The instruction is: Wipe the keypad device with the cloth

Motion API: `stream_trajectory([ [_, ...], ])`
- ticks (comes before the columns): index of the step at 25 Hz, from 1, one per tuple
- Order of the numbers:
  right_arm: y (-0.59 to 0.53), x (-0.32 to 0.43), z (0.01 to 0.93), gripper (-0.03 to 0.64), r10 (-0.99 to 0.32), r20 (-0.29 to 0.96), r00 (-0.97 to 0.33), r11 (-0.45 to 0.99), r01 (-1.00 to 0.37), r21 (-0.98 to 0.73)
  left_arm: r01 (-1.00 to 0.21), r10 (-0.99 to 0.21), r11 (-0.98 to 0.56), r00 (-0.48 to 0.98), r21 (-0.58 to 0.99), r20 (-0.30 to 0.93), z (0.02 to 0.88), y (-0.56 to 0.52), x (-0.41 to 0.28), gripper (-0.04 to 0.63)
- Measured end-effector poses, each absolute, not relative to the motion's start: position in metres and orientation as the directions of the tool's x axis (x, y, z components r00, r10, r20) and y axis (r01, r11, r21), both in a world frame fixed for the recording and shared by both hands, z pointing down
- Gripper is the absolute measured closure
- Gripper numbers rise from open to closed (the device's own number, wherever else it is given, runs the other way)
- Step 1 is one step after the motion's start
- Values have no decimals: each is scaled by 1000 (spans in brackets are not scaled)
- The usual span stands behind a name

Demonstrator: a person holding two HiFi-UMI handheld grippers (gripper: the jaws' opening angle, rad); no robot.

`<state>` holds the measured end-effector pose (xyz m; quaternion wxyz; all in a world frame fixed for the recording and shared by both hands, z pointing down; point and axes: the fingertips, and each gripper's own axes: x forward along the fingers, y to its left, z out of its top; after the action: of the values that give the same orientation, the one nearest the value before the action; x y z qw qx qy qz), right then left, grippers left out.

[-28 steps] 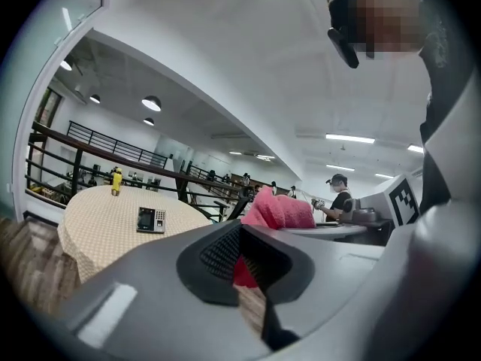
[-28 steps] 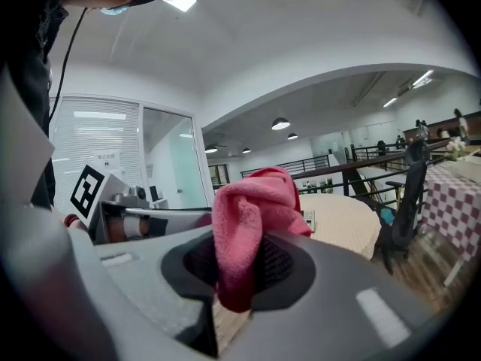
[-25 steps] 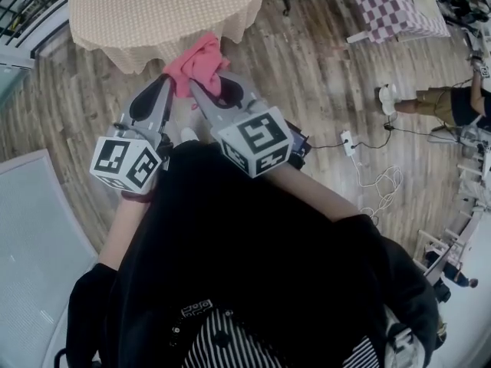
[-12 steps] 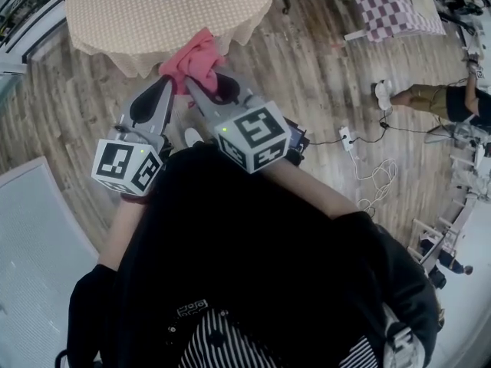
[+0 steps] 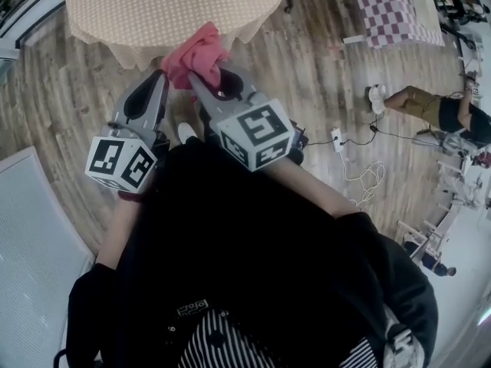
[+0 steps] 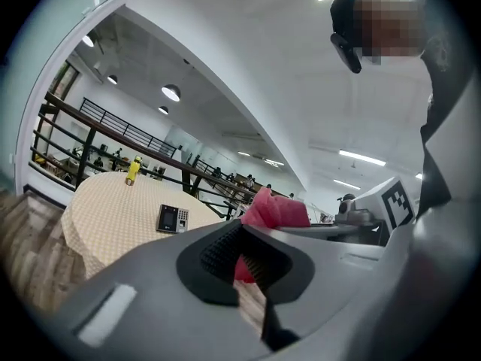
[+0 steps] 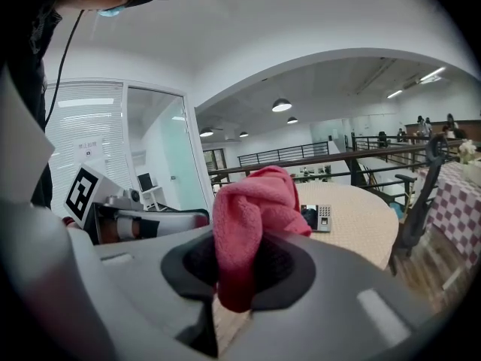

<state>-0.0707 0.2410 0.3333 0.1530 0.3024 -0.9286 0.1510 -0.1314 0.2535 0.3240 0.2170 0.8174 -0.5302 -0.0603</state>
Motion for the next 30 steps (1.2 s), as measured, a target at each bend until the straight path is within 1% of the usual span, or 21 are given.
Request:
stream_trajectory([
  [5, 210, -75, 337, 538, -487, 367, -793, 790, -579, -204, -857, -896, -344, 422, 383, 141, 324, 228, -128, 596],
  [11, 161, -92, 343, 538, -446, 354, -822, 810, -539, -232, -890, -915, -306, 373, 338, 153, 324, 171, -145, 596],
  [18, 98, -101, 344, 538, -412, 343, -844, 816, -509, -274, -892, -905, -297, 377, 341, 199, 336, 108, -149, 595],
  [30, -8, -84, 321, 538, -383, 315, -868, 828, -474, -299, -903, -904, -308, 375, 298, 203, 306, -9, -136, 595],
])
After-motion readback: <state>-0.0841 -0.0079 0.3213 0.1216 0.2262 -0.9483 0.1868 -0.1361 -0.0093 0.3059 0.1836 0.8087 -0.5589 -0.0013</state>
